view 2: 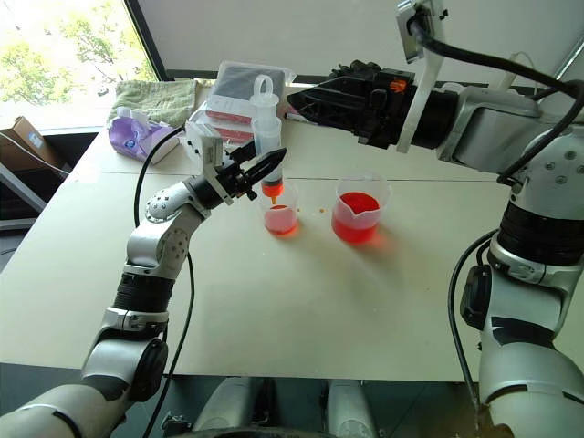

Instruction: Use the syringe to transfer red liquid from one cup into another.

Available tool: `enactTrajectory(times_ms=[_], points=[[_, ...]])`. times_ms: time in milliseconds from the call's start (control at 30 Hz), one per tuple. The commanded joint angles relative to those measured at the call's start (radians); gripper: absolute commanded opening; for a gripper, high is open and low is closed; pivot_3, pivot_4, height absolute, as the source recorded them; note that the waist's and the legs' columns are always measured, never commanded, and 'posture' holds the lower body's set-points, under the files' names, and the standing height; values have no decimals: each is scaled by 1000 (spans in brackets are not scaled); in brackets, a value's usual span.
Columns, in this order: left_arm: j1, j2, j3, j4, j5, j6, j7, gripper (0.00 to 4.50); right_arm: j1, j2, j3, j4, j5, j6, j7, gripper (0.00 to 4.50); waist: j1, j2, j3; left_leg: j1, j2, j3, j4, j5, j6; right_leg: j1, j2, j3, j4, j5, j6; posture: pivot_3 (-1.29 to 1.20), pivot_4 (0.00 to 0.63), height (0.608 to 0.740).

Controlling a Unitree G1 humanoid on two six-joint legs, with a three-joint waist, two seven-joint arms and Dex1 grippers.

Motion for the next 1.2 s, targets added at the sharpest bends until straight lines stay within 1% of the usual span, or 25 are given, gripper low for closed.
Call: enactTrajectory(times_ms=[33,167,267,400,833,1033,1100,1167,1200], points=[[-1,1,-5,-23,13,-35,0,1720,-36,43,5,-21,29,-8,-38,4099,-1,0,0,0,0,0,0,0,0,0,0,0,0,0,0,0,150,740],[2,-1,-2,-21,20,-39,4,1720,-51,99,45,-13,-9,-31,-51,4099,-3,0,0,0,0,0,0,0,0,-1,0,0,1,0,0,0,150,740],[3,-4,-2,-22,25,-43,7,1720,-60,127,92,6,-77,-65,-39,4099,-5,0,0,0,0,0,0,0,0,-1,0,0,1,0,0,0,150,740],[5,-5,-2,-23,30,-47,11,1720,-90,159,123,39,-140,-100,-17,4099,-6,0,0,0,0,0,0,0,0,-1,0,0,1,0,0,0,150,740],[17,-6,-3,-36,33,-47,22,1720,-139,218,162,111,-260,-133,69,4099,-9,0,0,0,0,0,0,0,0,-1,0,0,2,0,0,0,150,740],[19,-8,-2,-40,30,-44,28,1720,-153,261,179,154,-319,-142,96,4099,-22,0,0,0,0,0,0,0,0,-1,0,0,2,0,0,0,150,740],[21,-8,-2,-43,31,-44,30,1720,-157,272,186,166,-336,-145,106,3592,-23,0,0,0,0,0,0,0,0,-2,0,0,3,0,0,0,150,740],[23,-8,-2,-46,31,-42,32,1720,-160,282,189,176,-350,-147,117,2962,-24,0,0,0,0,0,0,0,0,-2,0,0,3,0,0,0,150,740],[24,-7,-2,-48,31,-42,32,1720,-162,287,190,180,-358,-149,122,2348,-24,0,0,0,0,0,0,0,0,-2,0,0,3,0,0,0,150,740]])
